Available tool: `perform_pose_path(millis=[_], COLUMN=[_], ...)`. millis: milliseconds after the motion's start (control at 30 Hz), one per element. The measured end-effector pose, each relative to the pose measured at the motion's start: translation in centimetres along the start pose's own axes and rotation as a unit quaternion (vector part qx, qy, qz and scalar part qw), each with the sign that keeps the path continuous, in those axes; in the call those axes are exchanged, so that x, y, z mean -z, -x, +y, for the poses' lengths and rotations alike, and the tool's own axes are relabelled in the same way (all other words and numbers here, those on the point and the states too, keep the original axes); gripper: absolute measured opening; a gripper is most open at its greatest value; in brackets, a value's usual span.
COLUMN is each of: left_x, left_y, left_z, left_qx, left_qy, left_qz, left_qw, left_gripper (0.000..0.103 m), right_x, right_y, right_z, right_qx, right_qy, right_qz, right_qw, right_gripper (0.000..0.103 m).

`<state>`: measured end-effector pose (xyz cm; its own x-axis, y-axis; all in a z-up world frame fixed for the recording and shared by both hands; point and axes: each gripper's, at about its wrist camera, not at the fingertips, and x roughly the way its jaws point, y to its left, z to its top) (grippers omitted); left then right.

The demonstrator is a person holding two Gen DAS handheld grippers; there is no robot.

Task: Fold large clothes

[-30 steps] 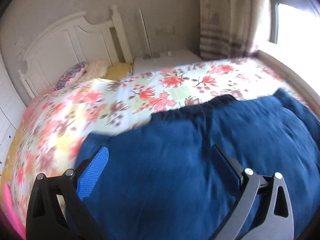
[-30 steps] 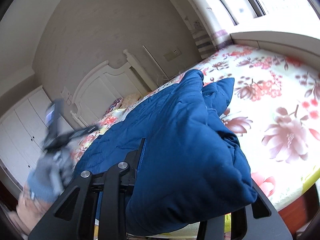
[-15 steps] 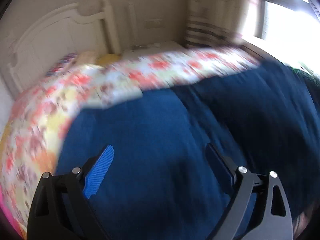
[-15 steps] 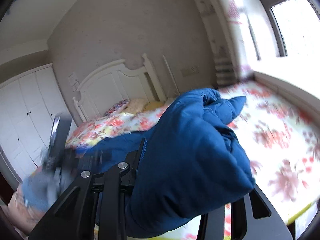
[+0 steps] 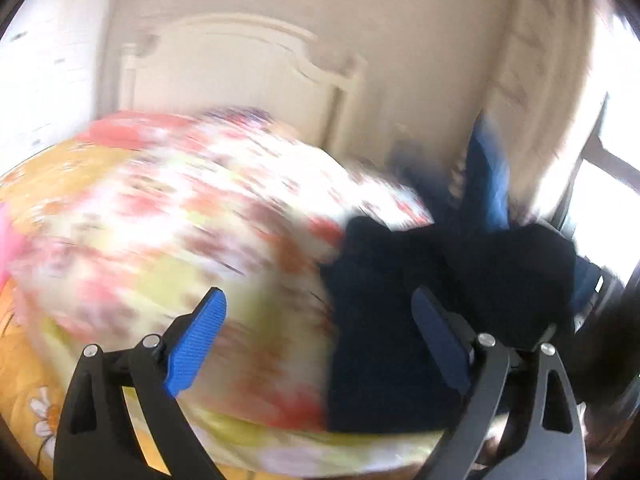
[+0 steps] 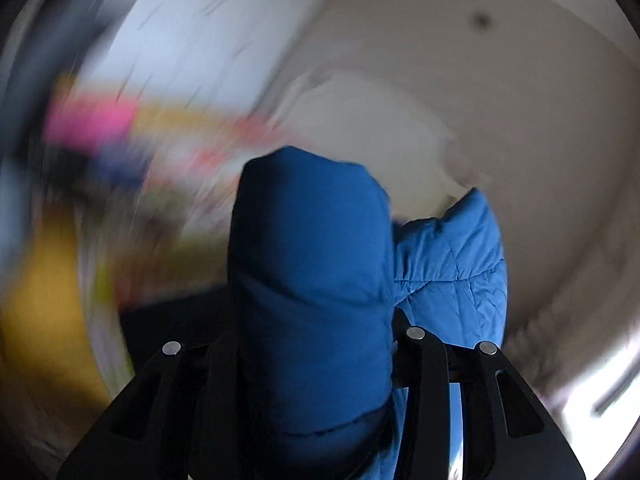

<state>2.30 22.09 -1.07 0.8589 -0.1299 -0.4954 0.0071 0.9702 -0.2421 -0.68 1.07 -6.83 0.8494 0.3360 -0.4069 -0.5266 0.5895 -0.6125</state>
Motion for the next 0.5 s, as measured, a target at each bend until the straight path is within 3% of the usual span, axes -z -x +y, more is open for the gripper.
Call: perform_pose_path(millis=[33,100,200,300,367,433,500], left_x=[-0.7,-1.7,-3.4,-6.4,-8.2,-9.6,-9.7], left_y=[0.8,1.4,1.1,-0.6,-2.8,-6.3,-10.1], left_z=[1.0,1.7,0.0,-4.7,-8.4,-13.1,-16.1], left_qx=[-0.003,-0.003,0.017,0.051,0.084,0.121,0.118], left_qy=[0.011,0.014,-0.023,-0.095,-0.144,-0.193,-0.227], left_qz=[-0.012,-0.023,-0.018,-0.007,0.008,0.050,0.093], left_qw=[0.9999,0.9996,0.9994,0.9942,0.9859,0.9724,0.9621], left_gripper=[0.093,0.093,0.094,0.096,0.097,0.097,0.097], right_x=[0.4,1.5,1.5,1.4,1.6,1.5,1.5], right_y=[-2.1,-3.9,-4.2,-4.6,-4.6,-3.9,-3.8], right_z=[3.5,8.1,8.0,7.8,8.4,9.2,9.0], right_qx=[-0.005,0.054,0.046,0.051,0.061,0.061,0.063], right_qy=[0.067,0.168,0.164,0.167,0.177,0.177,0.176], right_qz=[0.033,0.040,0.046,0.048,0.047,0.042,0.038], right_qw=[0.997,0.983,0.984,0.983,0.981,0.981,0.982], right_gripper=[0.041,0.043,0.045,0.046,0.047,0.047,0.049])
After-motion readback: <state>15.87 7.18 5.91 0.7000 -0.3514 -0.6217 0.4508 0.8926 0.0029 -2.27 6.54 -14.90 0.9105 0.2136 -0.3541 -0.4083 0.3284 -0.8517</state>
